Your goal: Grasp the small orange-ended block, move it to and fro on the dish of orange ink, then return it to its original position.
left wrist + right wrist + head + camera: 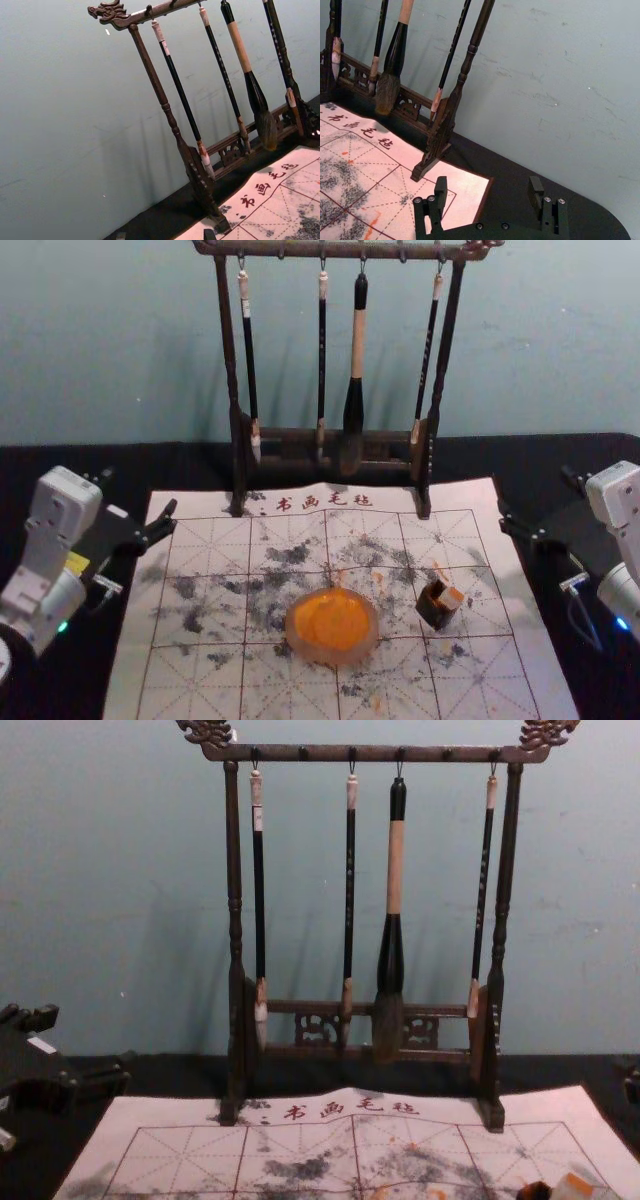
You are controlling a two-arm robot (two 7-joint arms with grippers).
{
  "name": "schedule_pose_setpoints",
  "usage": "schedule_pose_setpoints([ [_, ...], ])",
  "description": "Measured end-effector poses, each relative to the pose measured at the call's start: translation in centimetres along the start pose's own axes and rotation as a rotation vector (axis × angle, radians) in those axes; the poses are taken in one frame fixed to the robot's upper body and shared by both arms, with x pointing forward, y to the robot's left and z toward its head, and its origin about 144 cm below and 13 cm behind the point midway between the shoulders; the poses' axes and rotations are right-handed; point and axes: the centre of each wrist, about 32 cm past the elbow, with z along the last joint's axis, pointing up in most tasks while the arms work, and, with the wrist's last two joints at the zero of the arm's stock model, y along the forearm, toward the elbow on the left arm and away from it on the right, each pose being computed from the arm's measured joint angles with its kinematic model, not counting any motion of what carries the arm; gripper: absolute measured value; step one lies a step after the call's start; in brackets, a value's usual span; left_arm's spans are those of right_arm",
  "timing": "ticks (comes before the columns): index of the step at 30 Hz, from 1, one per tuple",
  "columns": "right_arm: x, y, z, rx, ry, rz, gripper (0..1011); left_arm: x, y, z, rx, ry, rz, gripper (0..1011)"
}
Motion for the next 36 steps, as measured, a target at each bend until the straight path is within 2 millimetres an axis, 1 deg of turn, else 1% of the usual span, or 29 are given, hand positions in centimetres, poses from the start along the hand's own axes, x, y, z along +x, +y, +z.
schedule_pose_setpoints([
  [36, 0.00, 0.00, 0.00, 0.000, 0.000, 0.000, 1000, 0.00, 0.00, 0.00, 0.000, 0.000, 0.000, 1001],
])
